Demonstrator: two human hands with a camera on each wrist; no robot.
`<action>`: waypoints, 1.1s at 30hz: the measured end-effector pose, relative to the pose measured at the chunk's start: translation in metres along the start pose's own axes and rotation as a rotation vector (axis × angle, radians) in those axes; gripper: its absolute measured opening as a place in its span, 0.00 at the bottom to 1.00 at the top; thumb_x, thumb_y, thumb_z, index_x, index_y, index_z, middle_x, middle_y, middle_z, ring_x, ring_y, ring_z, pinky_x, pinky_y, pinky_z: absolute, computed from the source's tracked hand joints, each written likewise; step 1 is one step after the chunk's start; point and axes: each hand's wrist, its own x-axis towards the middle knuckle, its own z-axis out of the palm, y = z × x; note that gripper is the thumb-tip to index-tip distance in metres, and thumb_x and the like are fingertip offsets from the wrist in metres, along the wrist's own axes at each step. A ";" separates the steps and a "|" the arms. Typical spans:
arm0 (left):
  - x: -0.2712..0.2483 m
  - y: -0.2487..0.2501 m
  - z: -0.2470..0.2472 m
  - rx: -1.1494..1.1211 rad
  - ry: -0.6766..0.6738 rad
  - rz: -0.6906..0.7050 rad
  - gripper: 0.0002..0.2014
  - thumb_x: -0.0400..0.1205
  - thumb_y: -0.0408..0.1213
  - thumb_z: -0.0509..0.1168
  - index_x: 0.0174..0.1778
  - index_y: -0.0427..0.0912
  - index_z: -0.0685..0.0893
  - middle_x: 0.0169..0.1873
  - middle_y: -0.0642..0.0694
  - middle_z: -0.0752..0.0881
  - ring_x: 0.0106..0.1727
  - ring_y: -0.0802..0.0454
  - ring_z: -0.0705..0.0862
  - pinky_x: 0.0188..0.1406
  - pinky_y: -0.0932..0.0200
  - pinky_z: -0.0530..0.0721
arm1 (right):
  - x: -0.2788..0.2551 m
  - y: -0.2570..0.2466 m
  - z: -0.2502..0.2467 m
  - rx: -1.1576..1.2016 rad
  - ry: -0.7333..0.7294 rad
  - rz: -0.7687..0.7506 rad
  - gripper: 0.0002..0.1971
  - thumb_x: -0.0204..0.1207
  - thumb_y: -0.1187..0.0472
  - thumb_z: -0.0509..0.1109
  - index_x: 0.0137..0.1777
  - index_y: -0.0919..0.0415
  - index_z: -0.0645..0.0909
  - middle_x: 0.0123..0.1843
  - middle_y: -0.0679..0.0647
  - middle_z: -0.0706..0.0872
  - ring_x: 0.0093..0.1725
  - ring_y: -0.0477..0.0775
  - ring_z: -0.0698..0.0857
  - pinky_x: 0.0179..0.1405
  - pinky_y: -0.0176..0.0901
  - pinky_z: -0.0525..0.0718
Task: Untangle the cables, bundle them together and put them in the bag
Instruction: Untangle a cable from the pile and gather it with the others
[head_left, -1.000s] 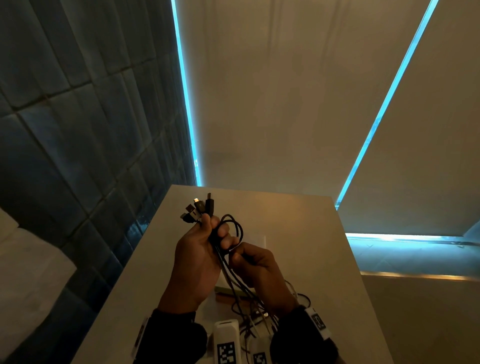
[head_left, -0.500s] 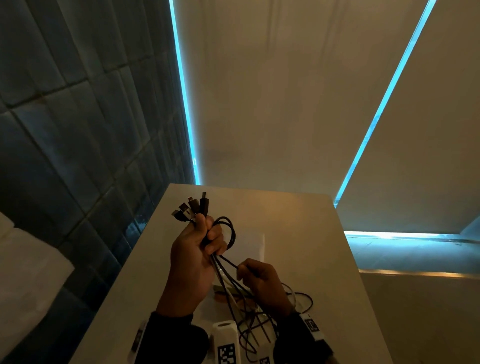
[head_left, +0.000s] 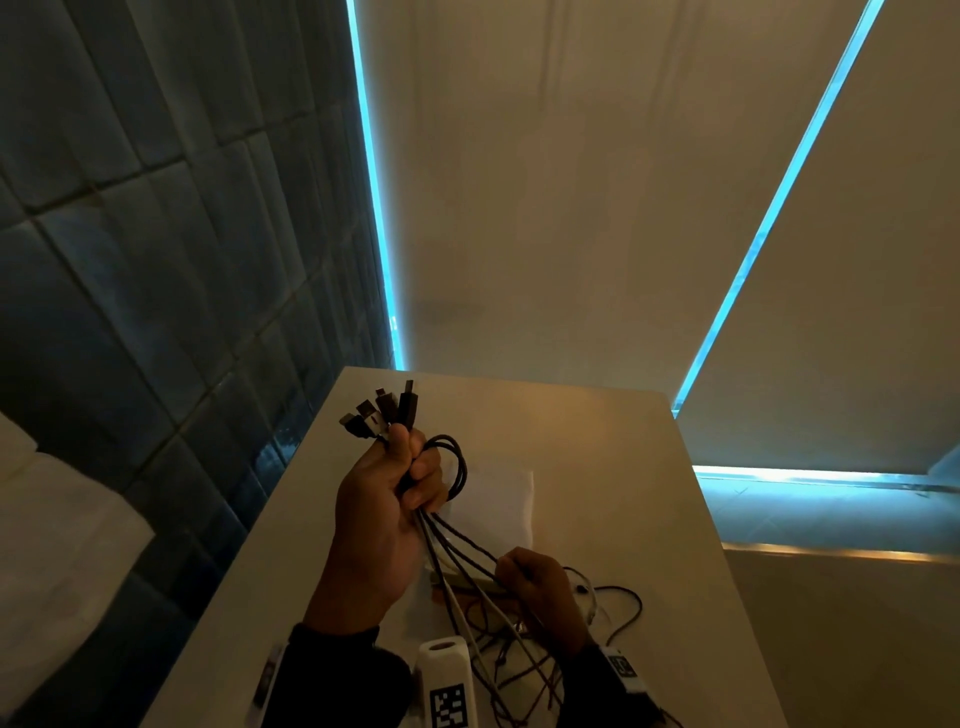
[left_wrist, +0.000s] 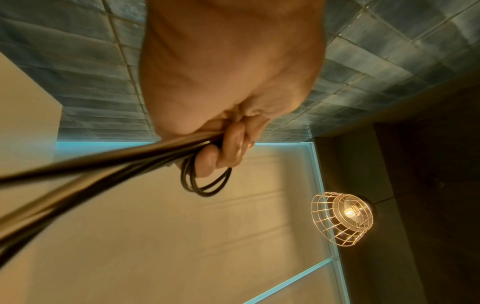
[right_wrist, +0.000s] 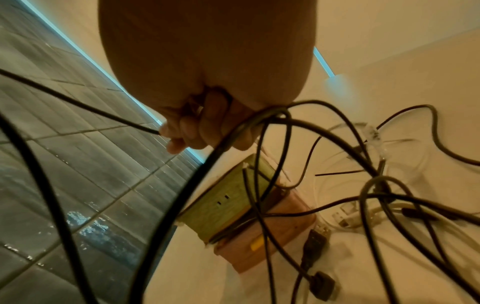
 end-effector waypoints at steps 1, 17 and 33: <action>0.001 0.000 0.000 0.018 0.016 -0.006 0.16 0.86 0.44 0.50 0.33 0.43 0.68 0.22 0.52 0.68 0.20 0.60 0.61 0.22 0.65 0.63 | 0.000 -0.005 -0.002 0.010 0.042 0.009 0.18 0.78 0.65 0.67 0.28 0.46 0.80 0.24 0.43 0.80 0.27 0.39 0.76 0.31 0.39 0.75; -0.001 -0.008 0.012 0.184 0.228 -0.055 0.16 0.88 0.39 0.51 0.38 0.39 0.75 0.31 0.42 0.79 0.34 0.49 0.78 0.38 0.56 0.76 | -0.024 -0.170 -0.032 0.423 -0.040 -0.420 0.08 0.81 0.70 0.65 0.42 0.66 0.83 0.28 0.42 0.79 0.26 0.39 0.72 0.27 0.28 0.69; -0.004 -0.006 0.008 0.038 0.060 -0.009 0.14 0.85 0.43 0.52 0.35 0.41 0.69 0.27 0.47 0.75 0.23 0.55 0.68 0.28 0.60 0.69 | -0.020 -0.134 -0.024 0.301 -0.193 -0.235 0.11 0.80 0.66 0.66 0.36 0.60 0.84 0.28 0.46 0.77 0.31 0.45 0.73 0.36 0.34 0.73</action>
